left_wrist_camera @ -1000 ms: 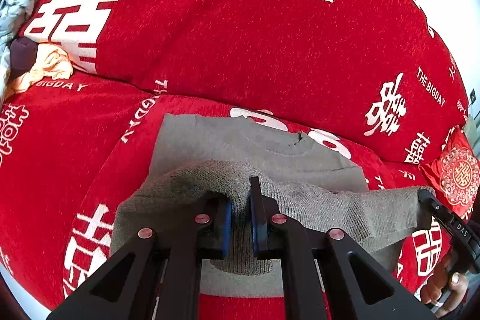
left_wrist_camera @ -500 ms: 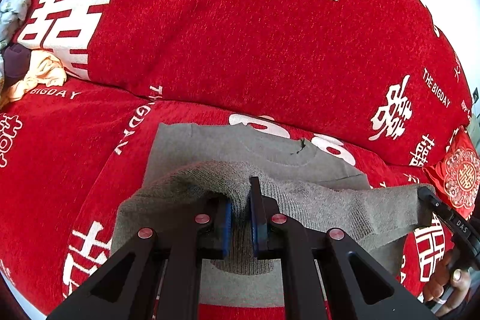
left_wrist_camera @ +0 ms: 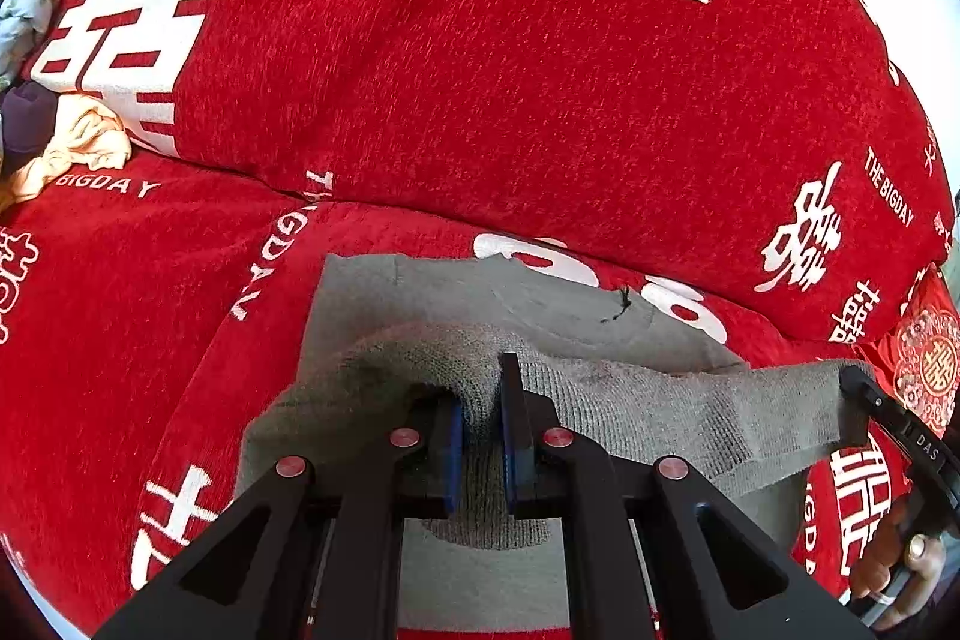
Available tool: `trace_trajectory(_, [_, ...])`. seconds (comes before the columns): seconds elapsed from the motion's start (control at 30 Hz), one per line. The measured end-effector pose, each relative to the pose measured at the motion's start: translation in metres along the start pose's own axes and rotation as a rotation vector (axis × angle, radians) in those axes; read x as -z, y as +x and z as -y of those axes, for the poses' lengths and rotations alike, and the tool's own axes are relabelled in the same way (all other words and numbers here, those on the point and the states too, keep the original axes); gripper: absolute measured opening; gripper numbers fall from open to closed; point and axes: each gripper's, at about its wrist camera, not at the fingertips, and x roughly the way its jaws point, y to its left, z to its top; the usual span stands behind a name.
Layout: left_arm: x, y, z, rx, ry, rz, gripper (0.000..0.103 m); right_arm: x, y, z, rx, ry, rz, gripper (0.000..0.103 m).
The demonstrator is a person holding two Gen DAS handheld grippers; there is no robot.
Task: Fold small clothes
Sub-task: 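Hold the folded hem down on the collar with both grippers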
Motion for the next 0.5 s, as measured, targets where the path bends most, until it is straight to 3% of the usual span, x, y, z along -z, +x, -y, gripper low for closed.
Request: trace_trajectory(0.5, [-0.011,0.034,0.0,-0.012,0.004,-0.046,0.011,-0.005,0.032,0.012,0.028,0.012,-0.034,0.007])
